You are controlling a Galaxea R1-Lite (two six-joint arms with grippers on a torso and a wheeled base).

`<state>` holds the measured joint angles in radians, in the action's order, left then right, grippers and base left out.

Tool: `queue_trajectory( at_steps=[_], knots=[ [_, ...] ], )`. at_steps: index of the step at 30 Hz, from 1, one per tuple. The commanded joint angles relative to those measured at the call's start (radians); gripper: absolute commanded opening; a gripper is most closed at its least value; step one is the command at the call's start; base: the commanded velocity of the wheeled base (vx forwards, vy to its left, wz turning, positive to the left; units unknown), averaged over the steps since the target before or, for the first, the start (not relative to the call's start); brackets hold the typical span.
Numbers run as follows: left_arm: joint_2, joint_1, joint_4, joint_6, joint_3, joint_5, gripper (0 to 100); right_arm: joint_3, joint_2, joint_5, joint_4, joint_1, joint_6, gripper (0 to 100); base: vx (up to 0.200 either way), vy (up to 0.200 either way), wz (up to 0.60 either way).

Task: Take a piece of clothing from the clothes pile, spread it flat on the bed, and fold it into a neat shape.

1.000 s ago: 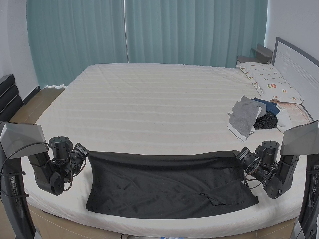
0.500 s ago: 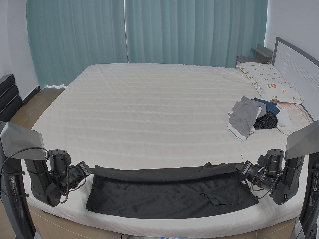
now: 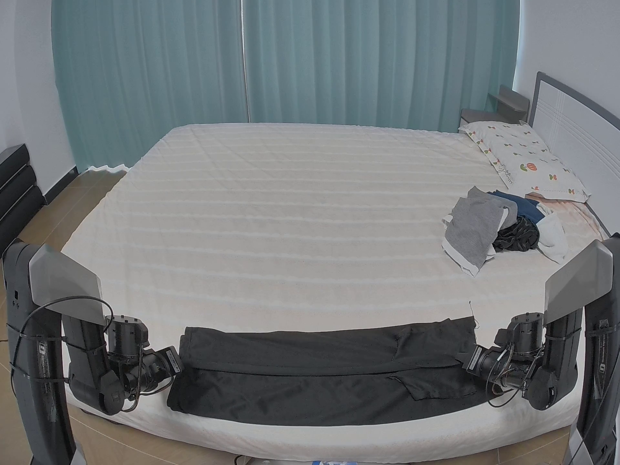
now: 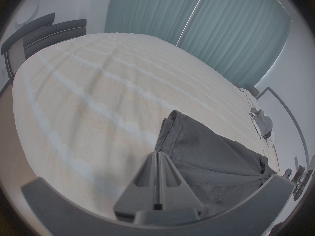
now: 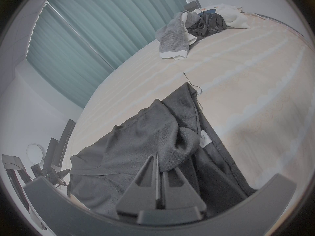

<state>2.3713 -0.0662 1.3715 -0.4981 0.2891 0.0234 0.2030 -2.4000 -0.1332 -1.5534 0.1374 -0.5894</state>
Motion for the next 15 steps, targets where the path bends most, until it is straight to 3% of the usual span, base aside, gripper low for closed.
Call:
queue_trajectory(
  at_steps=[1,8,9,15],
  knots=[
    [0.028,-0.001,0.0,-0.002,-0.001,0.0,0,-0.002,-0.028,0.001,-0.011,-0.007,0.0,0,0.0,0.0,0.0],
    [0.02,-0.001,0.0,0.0,-0.013,0.0,0,0.012,-0.041,-0.005,-0.011,-0.016,-0.01,0,0.0,0.0,0.0],
    [0.019,-0.001,0.0,0.001,-0.016,0.0,100,0.012,-0.041,-0.005,-0.011,-0.016,-0.013,100,0.0,0.0,0.0],
    [-0.033,0.006,0.006,0.041,-0.05,0.004,100,0.0,-0.019,-0.006,-0.013,-0.022,-0.018,100,0.0,0.0,0.0]
  ],
)
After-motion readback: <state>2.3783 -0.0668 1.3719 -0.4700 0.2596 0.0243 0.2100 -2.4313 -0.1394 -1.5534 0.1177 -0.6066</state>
